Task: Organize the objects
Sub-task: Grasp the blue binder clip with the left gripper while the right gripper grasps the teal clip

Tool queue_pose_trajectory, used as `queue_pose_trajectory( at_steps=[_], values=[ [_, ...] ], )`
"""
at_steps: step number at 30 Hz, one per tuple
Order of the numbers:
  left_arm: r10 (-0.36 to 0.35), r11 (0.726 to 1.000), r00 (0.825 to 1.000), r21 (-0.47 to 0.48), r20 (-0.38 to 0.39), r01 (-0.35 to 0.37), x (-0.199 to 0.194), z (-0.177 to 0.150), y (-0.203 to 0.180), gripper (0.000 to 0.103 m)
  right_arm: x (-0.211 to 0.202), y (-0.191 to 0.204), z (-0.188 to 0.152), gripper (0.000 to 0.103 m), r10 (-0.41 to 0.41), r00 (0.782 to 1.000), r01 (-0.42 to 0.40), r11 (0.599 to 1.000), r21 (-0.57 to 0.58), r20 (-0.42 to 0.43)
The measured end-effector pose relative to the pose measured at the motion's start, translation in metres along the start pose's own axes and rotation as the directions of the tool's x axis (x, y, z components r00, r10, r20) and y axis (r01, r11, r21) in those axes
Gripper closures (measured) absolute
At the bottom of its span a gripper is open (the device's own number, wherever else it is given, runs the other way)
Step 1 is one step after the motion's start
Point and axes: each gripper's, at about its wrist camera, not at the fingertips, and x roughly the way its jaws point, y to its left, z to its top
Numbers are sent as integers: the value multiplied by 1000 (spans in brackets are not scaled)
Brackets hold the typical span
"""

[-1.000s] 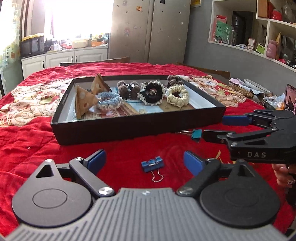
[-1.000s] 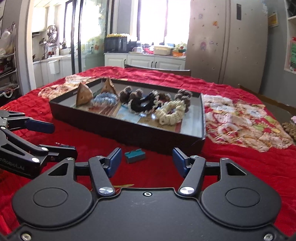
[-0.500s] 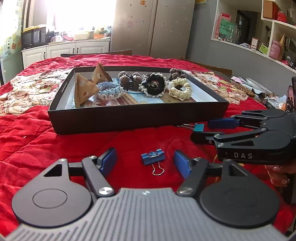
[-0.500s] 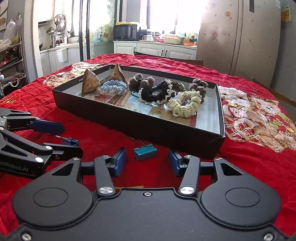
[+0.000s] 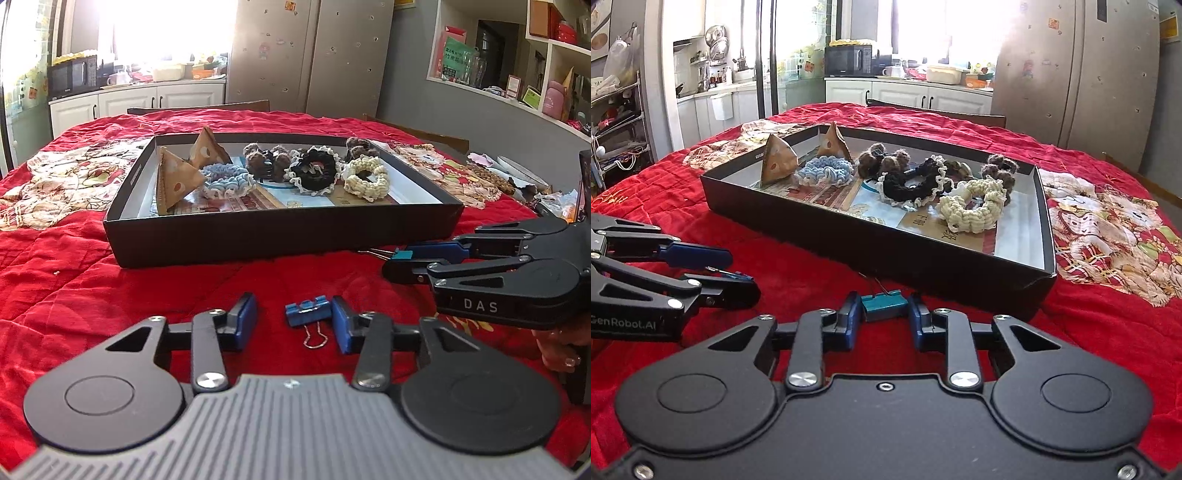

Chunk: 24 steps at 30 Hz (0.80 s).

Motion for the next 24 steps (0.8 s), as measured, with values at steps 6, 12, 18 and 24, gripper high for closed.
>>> queue_pose_trajectory(
  at_steps=[6,12,18,24],
  values=[
    [-1,1000,1000,1,1,1,-1,0,0,70,0,0,0,77,1,1000,-1,1000,0,0],
    [-3,1000,1000,1,1,3,-1,0,0,75,0,0,0,77,1,1000,-1,1000,3,0],
    [-5,1000,1000,1,0,5,-1,0,0,76,-2,1,-1,77,2,1000,-2,1000,9,6],
    [-12,1000,1000,-1,-2,12,-2,1,1,76,-6,1,-3,78,1,1000,-1,1000,9,12]
  ],
)
